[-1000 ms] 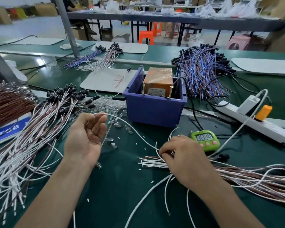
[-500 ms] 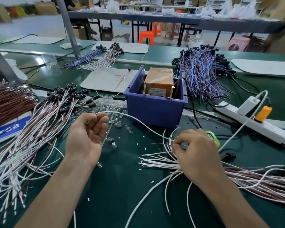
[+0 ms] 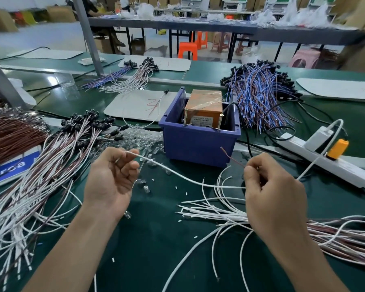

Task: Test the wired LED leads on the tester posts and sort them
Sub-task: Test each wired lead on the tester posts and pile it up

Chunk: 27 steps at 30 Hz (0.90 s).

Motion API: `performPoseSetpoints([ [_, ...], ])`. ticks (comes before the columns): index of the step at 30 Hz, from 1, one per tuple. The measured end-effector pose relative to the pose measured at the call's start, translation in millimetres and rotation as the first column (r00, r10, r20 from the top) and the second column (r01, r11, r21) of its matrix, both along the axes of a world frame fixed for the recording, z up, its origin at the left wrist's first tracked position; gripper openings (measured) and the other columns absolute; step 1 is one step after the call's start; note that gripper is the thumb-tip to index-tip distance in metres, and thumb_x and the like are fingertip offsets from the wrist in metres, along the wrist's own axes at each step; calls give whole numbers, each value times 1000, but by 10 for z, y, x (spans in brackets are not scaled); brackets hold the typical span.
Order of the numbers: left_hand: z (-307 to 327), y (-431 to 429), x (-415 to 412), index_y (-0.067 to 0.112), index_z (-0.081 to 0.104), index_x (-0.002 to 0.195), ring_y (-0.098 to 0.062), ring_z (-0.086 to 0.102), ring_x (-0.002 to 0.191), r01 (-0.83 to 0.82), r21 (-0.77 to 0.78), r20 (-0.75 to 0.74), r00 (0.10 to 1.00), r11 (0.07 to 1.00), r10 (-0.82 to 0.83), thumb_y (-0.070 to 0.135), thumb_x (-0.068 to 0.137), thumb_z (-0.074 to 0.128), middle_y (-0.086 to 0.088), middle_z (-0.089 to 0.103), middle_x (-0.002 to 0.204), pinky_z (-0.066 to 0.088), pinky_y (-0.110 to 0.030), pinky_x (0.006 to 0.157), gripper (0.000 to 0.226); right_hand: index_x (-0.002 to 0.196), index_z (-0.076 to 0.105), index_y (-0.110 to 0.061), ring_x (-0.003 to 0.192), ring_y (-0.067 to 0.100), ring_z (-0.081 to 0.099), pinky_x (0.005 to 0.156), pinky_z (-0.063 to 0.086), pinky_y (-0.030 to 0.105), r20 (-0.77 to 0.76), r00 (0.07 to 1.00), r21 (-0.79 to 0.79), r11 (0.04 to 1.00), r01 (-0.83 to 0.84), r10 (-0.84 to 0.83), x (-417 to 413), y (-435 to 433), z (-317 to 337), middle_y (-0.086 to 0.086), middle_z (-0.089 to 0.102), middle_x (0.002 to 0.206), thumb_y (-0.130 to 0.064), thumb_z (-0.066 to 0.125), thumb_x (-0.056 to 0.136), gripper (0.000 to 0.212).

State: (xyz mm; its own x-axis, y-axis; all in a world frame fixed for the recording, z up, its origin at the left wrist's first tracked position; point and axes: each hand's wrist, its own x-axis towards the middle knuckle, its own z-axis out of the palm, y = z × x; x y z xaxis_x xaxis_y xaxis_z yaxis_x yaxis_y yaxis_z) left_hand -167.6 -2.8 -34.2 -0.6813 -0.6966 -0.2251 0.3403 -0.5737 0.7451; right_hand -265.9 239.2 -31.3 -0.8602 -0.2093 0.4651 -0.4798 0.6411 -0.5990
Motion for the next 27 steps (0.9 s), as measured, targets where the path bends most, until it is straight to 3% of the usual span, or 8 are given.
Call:
performPoseSetpoints([
  [5,-57,42,-40,15,56,79,-5,46,46,87,-88,27,996,992,-85,0,93,55,-3,58,65,43,-11,44,21,83,55,-29,53,21,55,55,42,32,-57,997,23,998,-53,54,95,-25,36,-11,57,55,-34,58,94,12],
  [9,-103,158,-82,10,68,100,-11,60,50,184,-259,132,979,948,-154,-3,94,59,-9,68,69,51,-16,51,17,81,55,-27,45,18,48,56,38,30,-73,991,96,990,-106,113,123,-53,11,-8,52,50,-24,63,94,15],
  [13,-127,292,-71,23,80,82,-17,67,56,337,-450,251,937,827,-245,0,88,70,-14,75,77,56,-21,59,26,79,48,-28,39,5,35,46,27,22,-32,981,221,959,-179,191,121,-51,-45,-11,37,46,-21,60,96,22],
  [16,-112,400,-67,27,76,77,-22,72,62,415,-525,311,906,743,-286,7,81,73,-17,76,79,58,-25,63,20,81,44,-30,53,8,51,58,34,14,79,965,193,945,-263,252,115,-57,-94,-8,43,47,-29,47,100,19],
  [20,-158,475,-90,21,66,80,-24,74,65,435,-577,333,898,691,-288,-8,94,64,-17,76,79,58,-27,61,33,88,44,-39,62,10,59,55,46,32,238,909,93,924,-371,342,111,-89,-124,-6,64,65,-40,34,97,14],
  [24,-159,539,-96,23,70,75,-24,71,61,431,-605,317,902,670,-294,-14,94,59,-18,75,77,58,-30,59,43,92,44,-39,50,9,54,46,41,28,294,864,71,892,-447,410,156,-115,-151,-5,66,68,-40,31,100,16],
  [27,-173,551,-109,23,72,74,-24,71,61,419,-560,302,907,715,-294,-13,93,60,-19,75,78,56,-27,57,43,95,46,-41,49,14,54,45,41,31,288,862,57,891,-450,417,160,-120,-155,-1,64,65,-40,30,101,17],
])
